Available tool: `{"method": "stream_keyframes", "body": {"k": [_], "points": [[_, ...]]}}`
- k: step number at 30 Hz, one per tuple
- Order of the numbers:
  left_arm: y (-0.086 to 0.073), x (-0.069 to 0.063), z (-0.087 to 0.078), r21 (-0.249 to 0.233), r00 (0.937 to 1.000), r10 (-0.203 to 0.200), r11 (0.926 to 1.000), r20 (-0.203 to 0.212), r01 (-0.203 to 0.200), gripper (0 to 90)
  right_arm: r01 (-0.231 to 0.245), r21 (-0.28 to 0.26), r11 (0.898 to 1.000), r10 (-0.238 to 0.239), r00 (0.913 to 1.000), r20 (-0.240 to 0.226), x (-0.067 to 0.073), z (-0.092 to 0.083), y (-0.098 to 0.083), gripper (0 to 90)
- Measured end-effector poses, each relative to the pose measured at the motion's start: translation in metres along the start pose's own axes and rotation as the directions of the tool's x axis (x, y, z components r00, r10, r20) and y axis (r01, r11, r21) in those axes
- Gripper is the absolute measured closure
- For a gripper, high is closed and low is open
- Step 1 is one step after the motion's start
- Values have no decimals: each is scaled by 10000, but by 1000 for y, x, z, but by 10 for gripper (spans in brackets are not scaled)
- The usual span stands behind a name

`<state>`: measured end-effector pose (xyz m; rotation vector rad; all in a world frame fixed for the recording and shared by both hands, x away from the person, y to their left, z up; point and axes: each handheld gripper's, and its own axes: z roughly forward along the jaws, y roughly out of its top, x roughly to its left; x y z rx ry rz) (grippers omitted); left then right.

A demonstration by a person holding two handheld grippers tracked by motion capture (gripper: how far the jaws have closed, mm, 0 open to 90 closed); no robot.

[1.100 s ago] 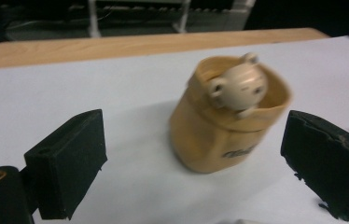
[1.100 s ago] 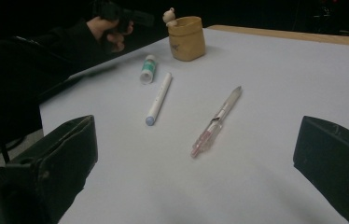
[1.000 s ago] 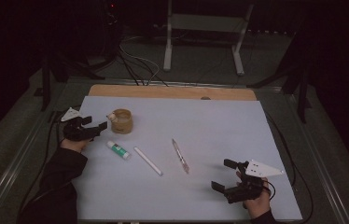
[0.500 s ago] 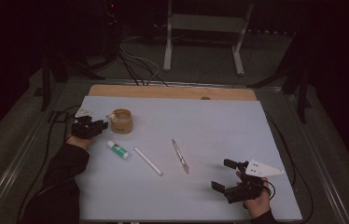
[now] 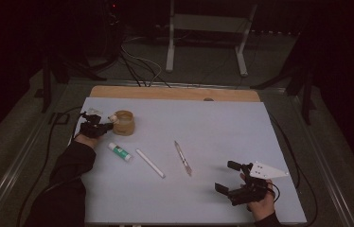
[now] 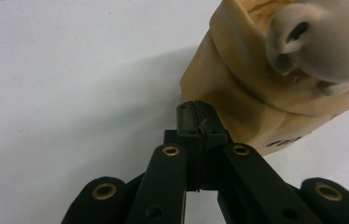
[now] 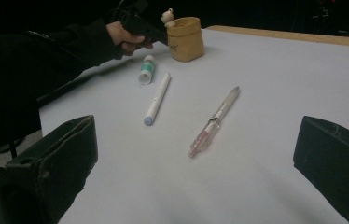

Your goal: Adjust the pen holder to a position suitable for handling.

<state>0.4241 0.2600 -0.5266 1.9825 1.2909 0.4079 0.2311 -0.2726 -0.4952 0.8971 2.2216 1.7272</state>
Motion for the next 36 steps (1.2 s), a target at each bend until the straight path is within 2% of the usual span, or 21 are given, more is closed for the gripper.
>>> {"method": "stream_keyframes", "body": {"k": [3, 6, 12, 19, 25, 31, 36], "points": [[2, -1, 0, 71, 9999, -117, 9999, 11, 117, 900, -19, 16, 10000, 19, 10000, -22, 0, 1, 0, 0], [4, -5, 1, 173, 9994, -134, 9998, 332, 128, 900, -11, -9, 10000, 11, 10000, -37, 0, 1, 1, 0], [13, -19, 9, 399, 9976, 254, 9988, 640, -280, 900, -52, -5, 10000, 52, 10000, -11, 0, 1, 0, 0], [22, -33, 16, 662, 9951, 687, 9951, 708, -734, 900, -62, -34, 10000, 62, 10000, -21, -1, 0, 0, 0], [26, -46, 20, 787, 9900, 1010, 9909, 980, -1089, 900, -127, -44, 9999, 127, 9999, -33, -2, 0, 0, 0], [30, -62, 26, 814, 9812, 1307, 9864, 1422, -1431, 900, -155, -69, 9999, 155, 9999, -23, -3, 0, 0, 0], [34, -74, 32, 832, 9761, 1525, 9825, 1550, -1667, 900, -169, -73, 9998, 169, 9999, -30, -3, 0, 0, 0]]}}
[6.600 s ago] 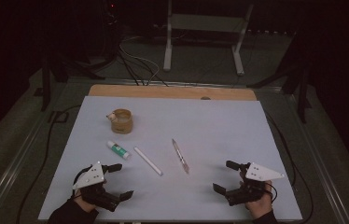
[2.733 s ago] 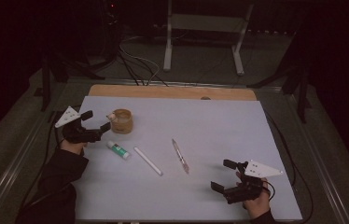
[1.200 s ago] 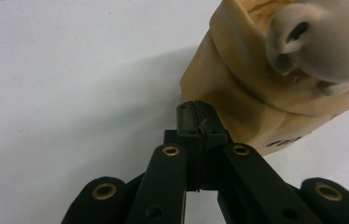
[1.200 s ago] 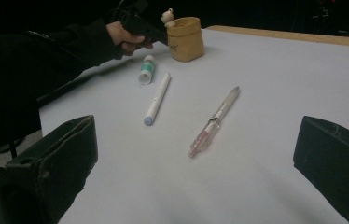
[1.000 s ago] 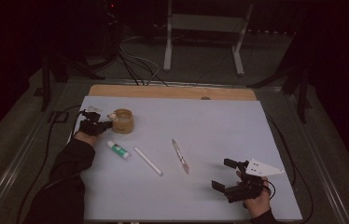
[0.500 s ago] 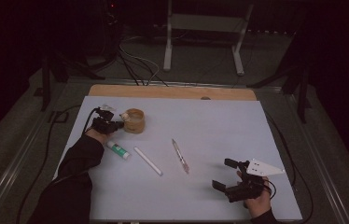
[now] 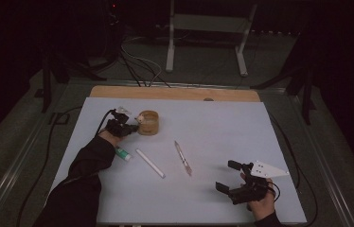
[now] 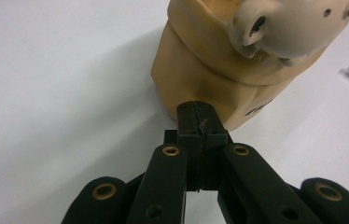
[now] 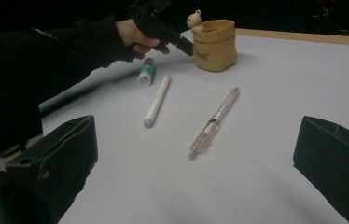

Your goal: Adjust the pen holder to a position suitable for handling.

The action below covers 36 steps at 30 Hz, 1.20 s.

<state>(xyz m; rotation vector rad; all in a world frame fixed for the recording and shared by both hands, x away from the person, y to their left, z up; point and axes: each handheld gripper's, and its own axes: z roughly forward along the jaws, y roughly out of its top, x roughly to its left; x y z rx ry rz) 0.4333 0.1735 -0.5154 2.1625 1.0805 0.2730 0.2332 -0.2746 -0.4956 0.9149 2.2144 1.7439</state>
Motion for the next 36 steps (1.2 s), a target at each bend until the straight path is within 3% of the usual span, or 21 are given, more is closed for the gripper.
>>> {"method": "stream_keyframes", "body": {"k": [9, 24, 36], "points": [[11, -12, 10, 75, 9995, 302, 9995, -32, -302, 900, -2, -17, 10000, 2, 10000, -14, 0, 0, 0, 0], [16, -17, 10, 360, 9974, 677, 9971, -236, -668, 900, 24, -15, 10000, -24, 10000, -10, 0, -1, 0, 0], [25, -30, 20, 366, 9958, 915, 9952, -80, -912, 900, -25, -18, 10000, 25, 10000, -19, -1, -1, 0, 0]]}}
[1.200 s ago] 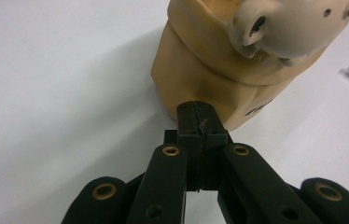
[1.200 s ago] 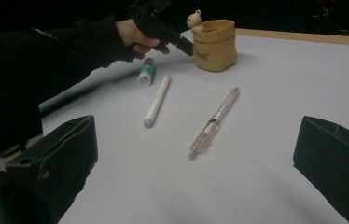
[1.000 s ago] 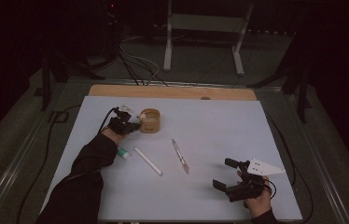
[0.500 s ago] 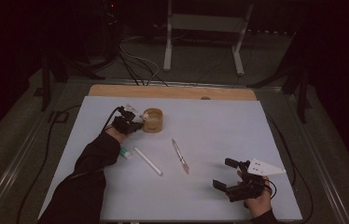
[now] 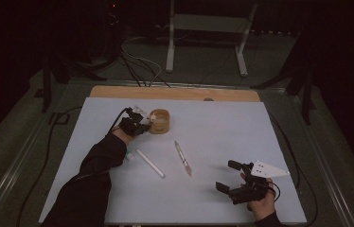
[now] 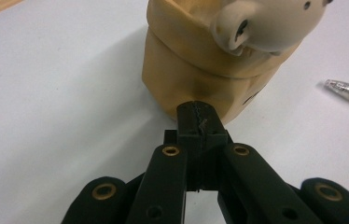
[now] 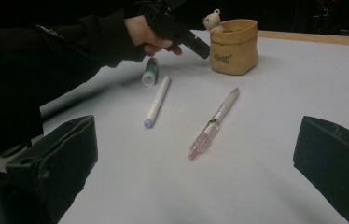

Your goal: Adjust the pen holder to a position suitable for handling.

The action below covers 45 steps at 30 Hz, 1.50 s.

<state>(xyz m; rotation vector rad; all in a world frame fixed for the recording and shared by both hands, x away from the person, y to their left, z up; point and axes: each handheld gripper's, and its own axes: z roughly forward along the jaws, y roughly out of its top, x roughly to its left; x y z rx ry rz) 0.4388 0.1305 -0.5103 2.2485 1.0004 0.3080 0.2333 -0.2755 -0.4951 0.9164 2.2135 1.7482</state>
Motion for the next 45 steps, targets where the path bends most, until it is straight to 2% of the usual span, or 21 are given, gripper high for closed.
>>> {"method": "stream_keyframes", "body": {"k": [13, 22, 29, 31, 35, 36, 38, 45], "points": [[-1, 2, -1, -211, 9998, -172, 9996, 112, 174, 900, -30, -8, 10000, 30, 10000, -5, 0, -1, 0, 0], [-6, 10, -15, -407, 9994, -334, 9986, 84, 337, 900, -31, 1, 10000, 31, 10000, 9, 0, 0, 0, 0], [-14, 13, -29, -760, 9984, -541, 9956, 163, 552, 900, -25, 23, 10000, 25, 10000, 30, 0, 0, 0, 0], [-16, 14, -34, -939, 9980, -591, 9937, 204, 607, 866, -26, 23, 10000, 26, 10000, 38, 0, -1, 0, 0], [-21, 16, -47, -1300, 9969, -732, 9886, 303, 765, 863, -18, 51, 10000, 18, 10000, 55, -1, 0, 0, 0], [-22, 16, -51, -1420, 9964, -775, 9865, 342, 816, 829, -4, 46, 10000, 4, 10000, 63, 0, 0, 0, 0], [-24, 17, -59, -1641, 9949, -896, 9818, 468, 961, 826, 5, 49, 10000, -5, 10000, 65, 0, 0, 0, 0], [-31, 15, -80, -2334, 9925, -1024, 9655, 674, 1155, 638, 16, 75, 10000, -17, 10000, 84, 0, 0, -1, 0]]}}
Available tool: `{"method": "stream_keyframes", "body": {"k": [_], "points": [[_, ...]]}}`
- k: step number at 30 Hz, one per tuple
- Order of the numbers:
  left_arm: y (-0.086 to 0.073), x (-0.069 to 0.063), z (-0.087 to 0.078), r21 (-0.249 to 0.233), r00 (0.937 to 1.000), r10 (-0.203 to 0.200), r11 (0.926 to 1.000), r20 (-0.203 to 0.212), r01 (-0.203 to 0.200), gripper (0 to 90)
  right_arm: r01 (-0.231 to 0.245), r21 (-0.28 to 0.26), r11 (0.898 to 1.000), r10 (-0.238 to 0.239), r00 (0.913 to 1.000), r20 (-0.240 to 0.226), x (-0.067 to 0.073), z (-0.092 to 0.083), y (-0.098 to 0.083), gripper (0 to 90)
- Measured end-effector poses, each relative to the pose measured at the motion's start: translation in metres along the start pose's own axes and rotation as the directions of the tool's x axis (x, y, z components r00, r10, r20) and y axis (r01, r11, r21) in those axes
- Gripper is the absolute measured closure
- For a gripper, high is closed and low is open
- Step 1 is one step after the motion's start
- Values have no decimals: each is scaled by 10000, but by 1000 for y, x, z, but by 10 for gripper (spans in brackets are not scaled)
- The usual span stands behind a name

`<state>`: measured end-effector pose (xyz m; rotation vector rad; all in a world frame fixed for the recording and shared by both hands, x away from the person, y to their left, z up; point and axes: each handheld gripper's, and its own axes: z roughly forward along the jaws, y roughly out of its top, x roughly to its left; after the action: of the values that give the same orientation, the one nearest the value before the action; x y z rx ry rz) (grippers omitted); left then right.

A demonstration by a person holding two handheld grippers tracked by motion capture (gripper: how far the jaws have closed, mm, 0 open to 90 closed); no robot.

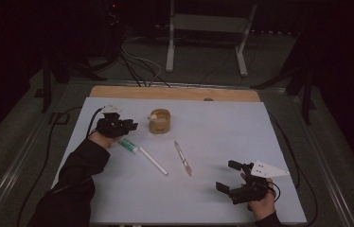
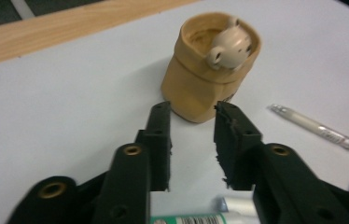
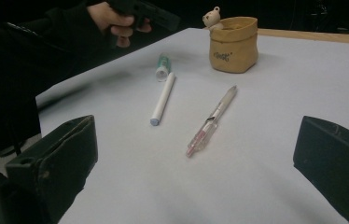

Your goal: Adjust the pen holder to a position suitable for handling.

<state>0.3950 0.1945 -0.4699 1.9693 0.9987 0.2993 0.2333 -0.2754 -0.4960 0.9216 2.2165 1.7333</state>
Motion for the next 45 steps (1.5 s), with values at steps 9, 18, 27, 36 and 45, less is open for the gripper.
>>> {"method": "stream_keyframes", "body": {"k": [9, 18, 27, 36, 45], "points": [[-2, -9, -20, -701, 9990, -179, 9973, 399, 207, 433, -22, 27, 10000, 22, 10000, 9, 0, 0, 0, 0], [-7, -21, -34, -1284, 9960, -206, 9912, 872, 317, 199, -44, 51, 10000, 44, 10000, 25, 0, 1, 0, 0], [-14, -32, -47, -1708, 9868, 136, 9852, 1615, 144, 21, -66, 49, 10000, 66, 10000, 39, -1, 1, -1, 0], [-29, -42, -54, -2228, 9812, 422, 9749, 1882, 9, 2, -68, 60, 10000, 68, 10000, 29, -1, 1, -1, 0], [-50, -58, -62, -2495, 9745, 922, 9676, 2045, -392, 2, -62, 69, 10000, 62, 10000, 41, 0, 1, 0, 0]]}}
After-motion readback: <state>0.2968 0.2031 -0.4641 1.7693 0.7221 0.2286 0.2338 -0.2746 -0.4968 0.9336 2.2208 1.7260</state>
